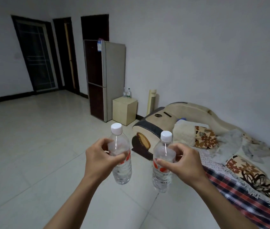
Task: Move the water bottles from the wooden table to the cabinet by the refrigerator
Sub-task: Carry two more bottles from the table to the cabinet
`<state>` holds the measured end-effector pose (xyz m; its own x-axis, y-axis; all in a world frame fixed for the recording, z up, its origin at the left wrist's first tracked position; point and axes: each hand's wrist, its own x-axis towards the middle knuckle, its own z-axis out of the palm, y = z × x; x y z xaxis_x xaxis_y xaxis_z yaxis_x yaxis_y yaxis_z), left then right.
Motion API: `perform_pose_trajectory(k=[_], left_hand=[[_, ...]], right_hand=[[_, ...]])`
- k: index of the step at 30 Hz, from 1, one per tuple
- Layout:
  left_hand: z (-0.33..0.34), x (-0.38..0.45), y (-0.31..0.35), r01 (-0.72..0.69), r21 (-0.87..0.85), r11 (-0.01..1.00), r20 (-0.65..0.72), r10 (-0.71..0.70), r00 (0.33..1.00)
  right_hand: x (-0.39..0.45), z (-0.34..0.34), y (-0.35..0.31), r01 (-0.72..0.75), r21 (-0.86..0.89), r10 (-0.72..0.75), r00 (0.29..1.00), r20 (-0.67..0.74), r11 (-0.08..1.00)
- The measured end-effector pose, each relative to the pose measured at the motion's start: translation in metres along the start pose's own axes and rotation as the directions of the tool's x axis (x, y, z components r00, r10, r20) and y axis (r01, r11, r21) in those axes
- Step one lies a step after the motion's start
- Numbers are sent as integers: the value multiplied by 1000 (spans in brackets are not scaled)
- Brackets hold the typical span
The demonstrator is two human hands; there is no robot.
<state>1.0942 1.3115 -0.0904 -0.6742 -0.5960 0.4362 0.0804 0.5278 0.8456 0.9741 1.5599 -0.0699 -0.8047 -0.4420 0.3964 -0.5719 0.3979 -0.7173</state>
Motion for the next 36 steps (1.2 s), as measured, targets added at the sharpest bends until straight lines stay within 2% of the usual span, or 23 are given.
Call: perform_pose_trajectory(k=[7,14,25,29,36], left_hand=[[-15,102,-50,-14,-28,1000,-9,14,1000],[-9,178,-88,-41,53,998,17,41,999],[76,327,-151,22,105,994,-11,-21,1000],[109,388,-158,24,93,995,-17,-23,1000],[136,474,-191,79,107,991,-102,-68,992]], right_hand=[[105,60,-11,24,-6,-24,999,-30,1000],[190,110,-1,29,41,-27,999,-39,999],[349,159,88,14,94,-8,998,-68,995],[421,162,113,12,53,-10,999,-41,999],[518,188,139,36,68,-33,998,-50,997]])
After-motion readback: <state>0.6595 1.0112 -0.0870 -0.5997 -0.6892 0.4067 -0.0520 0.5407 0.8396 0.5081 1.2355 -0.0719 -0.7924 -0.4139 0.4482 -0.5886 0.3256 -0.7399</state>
